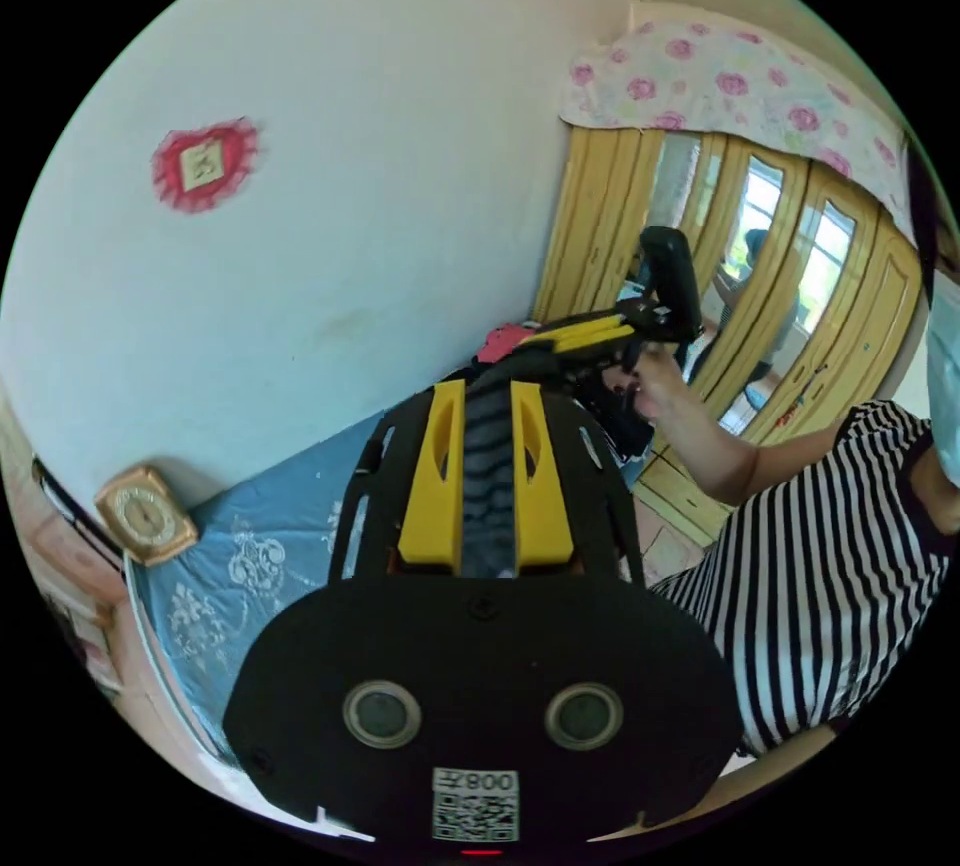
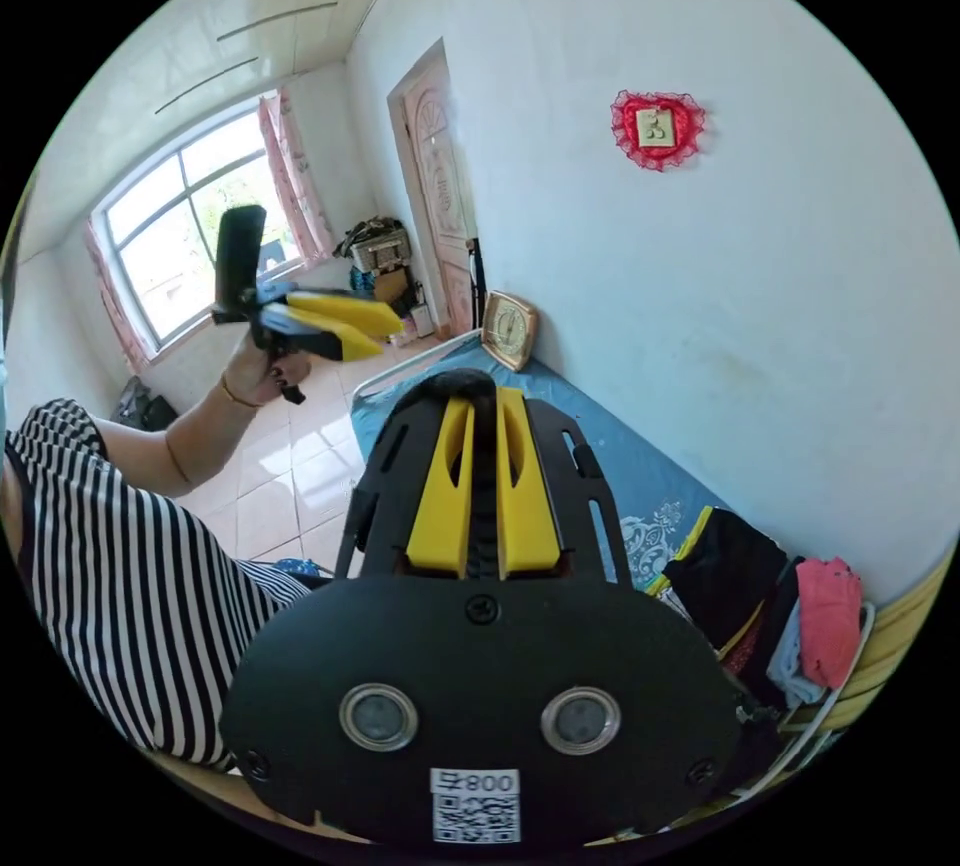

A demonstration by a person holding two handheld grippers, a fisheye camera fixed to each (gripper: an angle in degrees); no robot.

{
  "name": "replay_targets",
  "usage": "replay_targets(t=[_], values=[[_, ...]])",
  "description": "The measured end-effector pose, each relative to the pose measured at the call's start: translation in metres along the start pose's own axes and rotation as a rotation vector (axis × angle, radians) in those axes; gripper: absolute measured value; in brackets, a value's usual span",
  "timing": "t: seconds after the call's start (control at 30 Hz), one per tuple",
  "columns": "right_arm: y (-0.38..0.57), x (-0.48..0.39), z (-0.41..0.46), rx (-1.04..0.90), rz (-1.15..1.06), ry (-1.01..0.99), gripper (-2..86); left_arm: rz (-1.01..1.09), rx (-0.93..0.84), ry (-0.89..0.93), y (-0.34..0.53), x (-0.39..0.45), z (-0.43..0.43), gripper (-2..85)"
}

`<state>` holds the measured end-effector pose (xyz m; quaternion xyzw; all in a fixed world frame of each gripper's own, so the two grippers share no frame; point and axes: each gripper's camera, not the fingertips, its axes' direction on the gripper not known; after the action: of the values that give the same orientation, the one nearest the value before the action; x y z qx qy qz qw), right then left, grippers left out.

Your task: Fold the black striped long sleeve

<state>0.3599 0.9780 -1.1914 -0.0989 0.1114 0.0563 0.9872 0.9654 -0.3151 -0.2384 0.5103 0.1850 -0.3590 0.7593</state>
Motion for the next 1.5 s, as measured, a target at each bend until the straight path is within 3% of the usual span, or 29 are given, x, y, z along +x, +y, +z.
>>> replay_targets(t=[0.2, 0.33, 0.4, 0.53, 0.73, 1.07, 1.2, 1.3, 1.5], values=[[-0.027, -0.012, -0.048, 0.041, 0.020, -0.026, 3.5, -0.336, -0.275, 0.124, 0.134, -0.086, 0.037, 17.4], [-0.050, -0.029, -0.078, 0.043, 0.008, -0.007, 3.5, -0.543, -0.252, 0.272, 0.174, -0.116, 0.041, 18.0], [-0.059, -0.036, -0.089, 0.041, 0.006, -0.001, 3.5, -0.617, -0.172, 0.326, 0.170, -0.133, 0.024, 15.8], [-0.073, -0.046, -0.121, 0.065, 0.034, 0.027, 3.5, -0.667, -0.229, 0.269, 0.154, -0.162, -0.009, 4.4], [-0.072, -0.024, -0.203, 0.221, 0.188, 0.142, 3.5, -0.439, -0.195, 0.406, 0.092, -0.164, -0.148, 2.5], [-0.163, -0.038, -0.287, 0.421, 0.176, 0.373, 3.1, 0.042, 0.146, 0.761, -0.048, -0.160, -0.478, 2.3], [-0.257, -0.058, -0.263, 0.422, 0.067, 0.359, 3.1, 0.164, 0.227, 0.726, -0.077, -0.190, -0.602, 2.3], [-0.349, -0.069, -0.203, 0.353, -0.009, 0.318, 3.3, 0.122, 0.304, 0.667, -0.075, -0.249, -0.688, 2.3], [-0.548, -0.092, 0.039, 0.048, -0.173, 0.168, 4.6, -0.137, 0.390, 0.523, -0.024, -0.420, -0.846, 2.5]])
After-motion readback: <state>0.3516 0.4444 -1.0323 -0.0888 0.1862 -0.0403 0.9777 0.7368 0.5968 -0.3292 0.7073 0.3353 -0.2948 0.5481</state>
